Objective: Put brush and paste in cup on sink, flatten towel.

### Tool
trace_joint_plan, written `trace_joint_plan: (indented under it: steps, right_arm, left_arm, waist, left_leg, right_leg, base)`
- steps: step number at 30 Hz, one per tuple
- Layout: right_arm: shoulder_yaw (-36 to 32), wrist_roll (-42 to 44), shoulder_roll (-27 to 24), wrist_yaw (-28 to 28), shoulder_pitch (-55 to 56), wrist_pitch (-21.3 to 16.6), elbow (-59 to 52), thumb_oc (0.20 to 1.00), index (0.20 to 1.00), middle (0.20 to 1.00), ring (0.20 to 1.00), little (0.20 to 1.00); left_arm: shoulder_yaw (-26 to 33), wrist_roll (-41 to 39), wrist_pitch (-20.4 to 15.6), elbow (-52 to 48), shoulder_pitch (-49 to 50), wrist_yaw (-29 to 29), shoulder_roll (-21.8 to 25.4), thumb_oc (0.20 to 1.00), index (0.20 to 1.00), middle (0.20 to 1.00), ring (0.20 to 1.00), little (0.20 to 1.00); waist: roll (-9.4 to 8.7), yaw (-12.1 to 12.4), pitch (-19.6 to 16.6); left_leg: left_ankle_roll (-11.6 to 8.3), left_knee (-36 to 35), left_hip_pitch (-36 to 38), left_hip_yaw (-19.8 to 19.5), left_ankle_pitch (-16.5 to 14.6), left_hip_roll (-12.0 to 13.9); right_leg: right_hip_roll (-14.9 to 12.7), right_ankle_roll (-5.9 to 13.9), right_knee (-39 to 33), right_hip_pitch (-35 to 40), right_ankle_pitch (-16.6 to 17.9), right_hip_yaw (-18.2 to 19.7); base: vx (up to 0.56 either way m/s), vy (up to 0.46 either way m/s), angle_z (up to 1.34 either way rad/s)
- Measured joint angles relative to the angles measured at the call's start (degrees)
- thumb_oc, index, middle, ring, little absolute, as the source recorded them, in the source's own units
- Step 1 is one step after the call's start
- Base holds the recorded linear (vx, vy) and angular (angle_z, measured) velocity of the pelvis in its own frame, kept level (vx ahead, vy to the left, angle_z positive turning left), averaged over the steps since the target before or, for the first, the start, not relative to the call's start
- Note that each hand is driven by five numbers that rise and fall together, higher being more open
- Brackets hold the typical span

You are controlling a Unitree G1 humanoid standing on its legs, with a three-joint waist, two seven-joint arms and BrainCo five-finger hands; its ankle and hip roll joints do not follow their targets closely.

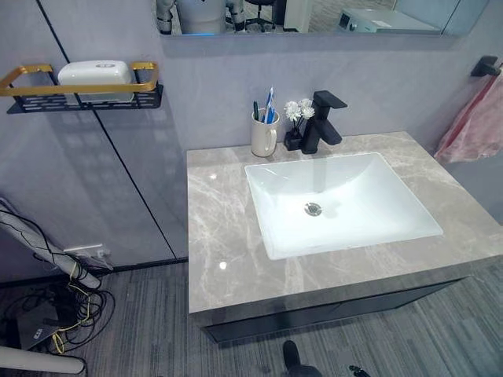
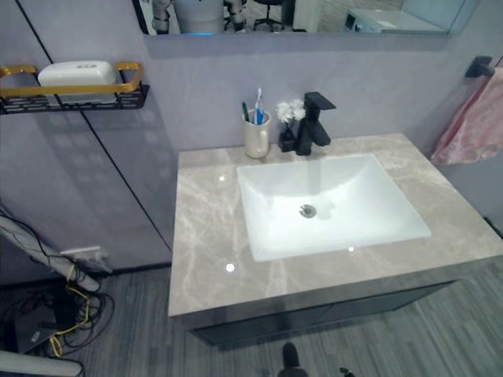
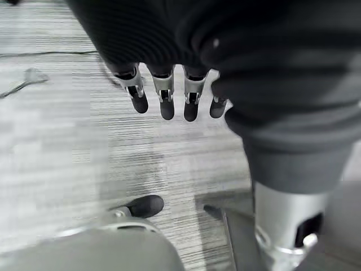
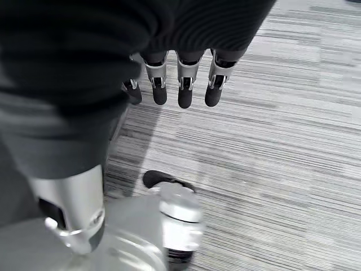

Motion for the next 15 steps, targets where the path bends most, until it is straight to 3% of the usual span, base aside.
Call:
trace_joint_plan:
  steps: [1,3,4,6,7,8,9,11,12,13,14,15]
  right_arm:
    - [-0.53,0.91,0.04,-0.03,-0.03,0.08,0.73,1.000,1.000,1.000,1.000,1.000]
    - [-1.36,2.48,-0.02,-0.13,-1.50,0.07,0.92,1.000,1.000,1.000,1.000,1.000]
    - [-1.42,2.50,-0.07,-0.12,-2.03,0.04,0.64,1.000,1.000,1.000,1.000,1.000]
    - [-1.29,2.70,-0.09,-0.05,-1.85,0.09,0.65,1.000,1.000,1.000,1.000,1.000]
    - [-1.18,3.62,-0.07,-0.07,-1.87,-0.02,0.58,1.000,1.000,1.000,1.000,1.000]
    - [-0.79,3.98,-0.07,-0.11,-2.32,-0.14,0.34,1.000,1.000,1.000,1.000,1.000]
    - [-0.86,4.25,-0.05,-0.20,-3.47,-0.19,-0.34,1.000,1.000,1.000,1.000,1.000]
    - [-0.50,4.37,-0.16,-0.73,-3.50,-0.17,-0.93,1.000,1.000,1.000,1.000,1.000]
    - [0.11,4.74,-0.47,-1.92,-4.10,-0.10,-0.82,1.000,1.000,1.000,1.000,1.000]
    - [0.27,4.75,-0.82,-2.11,-3.74,-0.21,-1.04,1.000,1.000,1.000,1.000,1.000]
    - [0.28,4.72,-0.86,-2.16,-3.30,-0.54,-1.93,1.000,1.000,1.000,1.000,1.000]
    - [0.33,4.72,-0.07,-2.14,-3.05,-0.50,-2.66,1.000,1.000,1.000,1.000,1.000]
  left_arm:
    - [-1.09,0.30,0.11,-0.28,-0.43,0.12,0.10,1.000,1.000,1.000,1.000,1.000]
    - [-4.29,1.26,0.08,-2.75,-0.03,0.21,0.27,1.000,1.000,1.000,1.000,1.000]
    - [-5.72,2.52,0.07,-3.66,0.05,0.12,0.30,1.000,1.000,1.000,1.000,1.000]
    - [-5.92,3.67,-0.32,-4.02,-0.01,-0.19,-0.32,1.000,1.000,1.000,1.000,1.000]
    - [-8.48,5.58,-0.27,-5.12,0.16,-0.26,-0.25,1.000,1.000,1.000,1.000,1.000]
    - [-10.25,7.55,-0.26,-5.61,1.03,-0.25,0.08,1.000,1.000,1.000,1.000,1.000]
    - [-10.63,7.70,-0.25,-5.61,1.39,-0.23,0.34,1.000,1.000,1.000,1.000,1.000]
    - [-8.04,7.65,-0.33,-5.53,1.51,-0.17,0.28,1.000,1.000,1.000,1.000,1.000]
    - [-6.76,7.45,-0.28,-5.32,2.32,0.31,0.01,1.000,1.000,1.000,1.000,1.000]
    - [-7.08,7.38,-0.20,-4.84,2.64,0.59,0.08,1.000,1.000,1.000,1.000,1.000]
    - [-7.17,7.17,-0.19,-4.48,3.11,1.09,0.50,1.000,1.000,1.000,1.000,1.000]
    - [-7.31,7.56,0.00,-4.20,2.88,1.42,1.90,1.000,1.000,1.000,1.000,1.000]
  waist:
    - [-0.16,0.00,0.44]
    - [0.98,0.20,2.16]
    - [2.06,0.01,2.77]
    - [3.50,0.15,2.89]
    - [4.31,0.42,3.05]
    - [4.84,0.68,2.73]
    - [4.91,1.84,2.78]
    - [4.95,2.02,2.55]
    - [5.38,3.13,2.43]
    - [5.59,4.16,1.62]
    - [4.85,4.81,0.54]
    - [1.97,4.74,-0.53]
  left_leg:
    - [0.11,0.09,0.46,0.47,0.08,0.02]
    - [1.38,0.03,0.34,3.15,0.60,1.07]
    - [2.40,-0.06,0.13,4.04,0.79,1.91]
    - [2.85,-0.04,-0.50,4.77,1.14,3.21]
    - [2.89,0.23,-0.80,7.20,1.71,4.63]
    - [2.33,0.29,-1.38,9.47,2.31,5.78]
    - [2.52,0.29,-1.74,11.52,1.97,6.15]
    - [1.49,0.51,-1.98,17.05,2.72,7.29]
    - [0.73,0.41,-1.11,20.10,2.72,8.42]
    - [0.76,0.41,-1.06,22.38,2.70,9.13]
    - [-0.01,0.90,-1.01,24.25,2.02,9.52]
    - [-2.12,2.55,-1.16,26.77,1.75,8.83]
  right_leg:
    - [0.18,0.39,0.72,-0.39,1.09,-0.32]
    - [1.65,1.04,1.03,-2.45,7.65,-5.84]
    - [1.55,1.44,1.33,-3.03,7.34,-8.81]
    - [3.30,-0.53,8.68,-4.61,0.80,-11.20]
    - [5.30,-1.83,19.58,-6.41,-5.28,-11.08]
    - [6.09,-2.25,27.13,-7.70,-10.46,-11.97]
    - [5.09,-1.88,28.26,-5.82,-14.11,-13.81]
    - [2.73,-1.66,25.64,-1.59,-17.10,-17.56]
    - [1.13,-2.44,25.92,0.12,-19.05,-22.41]
    - [0.49,-2.03,24.94,0.98,-19.51,-24.23]
    - [-0.04,-1.31,21.55,2.26,-19.04,-25.00]
    - [-0.38,-2.23,12.97,4.91,-17.22,-23.52]
  base:
    - [-0.23,0.105,-0.46]
    - [-0.18,0.089,-0.57]
    - [-0.12,0.029,-0.34]
    - [-0.19,0.026,-0.32]
    - [-0.16,0.003,-0.65]
    - [-0.18,-0.060,-1.24]
    - [-0.07,-0.127,-1.21]
    - [-0.07,-0.146,-1.11]
    - [-0.05,-0.140,-1.41]
    - [-0.02,-0.177,-1.72]
    - [0.01,-0.199,-1.73]
    - [0.03,-0.201,-1.42]
